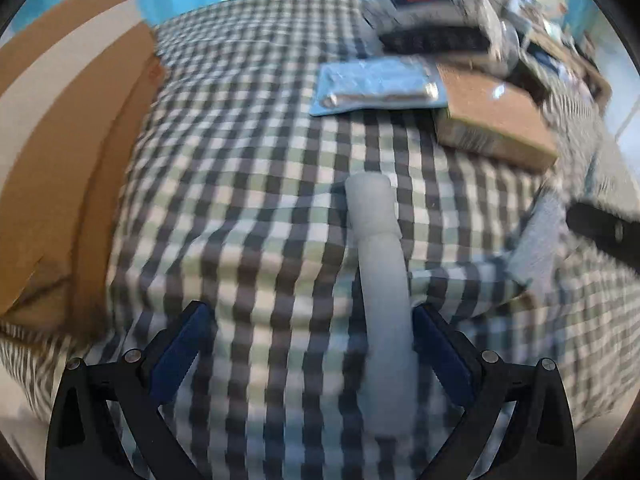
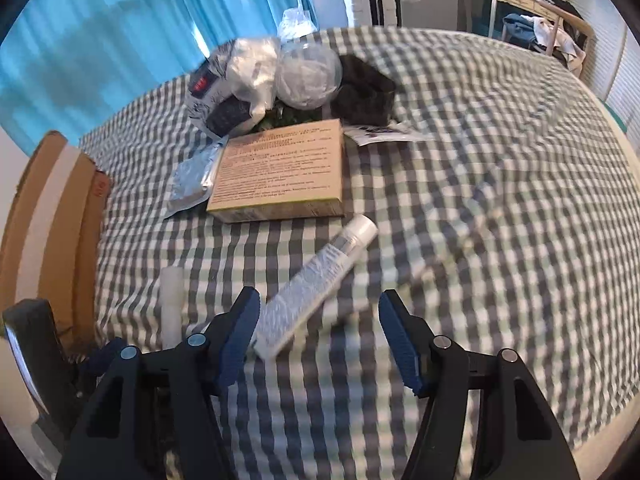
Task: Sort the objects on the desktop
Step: 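Grasp the white foam tube with the left tool while the right tool grasps the toothpaste tube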
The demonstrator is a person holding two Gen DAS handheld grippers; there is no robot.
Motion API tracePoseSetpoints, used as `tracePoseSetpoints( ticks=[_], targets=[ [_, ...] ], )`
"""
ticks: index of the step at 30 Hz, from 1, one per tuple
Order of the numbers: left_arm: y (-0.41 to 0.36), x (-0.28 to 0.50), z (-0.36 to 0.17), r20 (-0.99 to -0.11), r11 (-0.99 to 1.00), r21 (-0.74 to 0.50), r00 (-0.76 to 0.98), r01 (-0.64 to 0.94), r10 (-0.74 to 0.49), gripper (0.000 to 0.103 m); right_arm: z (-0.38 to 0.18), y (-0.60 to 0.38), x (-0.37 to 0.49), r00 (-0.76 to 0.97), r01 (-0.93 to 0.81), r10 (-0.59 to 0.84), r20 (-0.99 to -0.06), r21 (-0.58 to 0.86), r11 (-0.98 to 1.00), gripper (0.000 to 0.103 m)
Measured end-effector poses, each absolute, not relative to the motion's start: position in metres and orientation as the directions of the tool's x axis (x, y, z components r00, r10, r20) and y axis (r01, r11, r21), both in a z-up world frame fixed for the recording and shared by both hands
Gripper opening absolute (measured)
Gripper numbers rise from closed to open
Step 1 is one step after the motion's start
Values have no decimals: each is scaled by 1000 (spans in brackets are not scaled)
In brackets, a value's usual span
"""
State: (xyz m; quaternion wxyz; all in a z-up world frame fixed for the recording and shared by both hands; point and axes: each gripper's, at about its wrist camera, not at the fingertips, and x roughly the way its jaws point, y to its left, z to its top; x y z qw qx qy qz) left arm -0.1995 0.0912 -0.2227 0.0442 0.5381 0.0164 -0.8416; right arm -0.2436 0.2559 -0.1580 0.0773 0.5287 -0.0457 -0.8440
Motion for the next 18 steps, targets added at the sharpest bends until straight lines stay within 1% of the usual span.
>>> tracePoseSetpoints(
  ticks=[5, 7, 9, 11, 13, 14, 15, 16, 18],
  targets=[
    [94, -199, -226, -877, -997, 20, -477, 76, -54, 103, -181, 244, -263, -394, 64, -148, -907, 134, -989, 56],
    [92, -198, -226, -872, -998, 9, -488, 67, -41, 103, -187, 240, -267, -392, 68, -129, -911, 111, -991, 51],
    [91, -197, -226, -871, -998, -3, -491, 60, -27, 103, -194, 238, -267, -399, 72, -117, -910, 97, -993, 50],
    [92, -196, -225, -868, -1000, -9, -496, 11, 3, 102, -196, 241, -263, -416, 69, -128, -900, 109, -992, 48],
    [93, -194, -222, -868, -1000, -16, -497, -23, 25, 97, -195, 245, -260, -425, 64, -130, -896, 113, -992, 38],
    [93, -193, -220, -869, -999, -28, -494, -30, 40, 92, -195, 249, -258, -430, 57, -132, -893, 119, -991, 35],
    [92, -192, -219, -870, -998, -38, -490, -40, 53, 82, -195, 253, -255, -435, 53, -138, -890, 128, -990, 30],
    [94, -190, -217, -870, -997, -50, -488, -55, 70, 76, -194, 258, -251, -445, 51, -146, -883, 137, -989, 21],
    [94, -187, -213, -870, -994, -70, -482, -82, 101, 54, -190, 268, -243, -461, 55, -169, -871, 162, -985, 17]
  ],
)
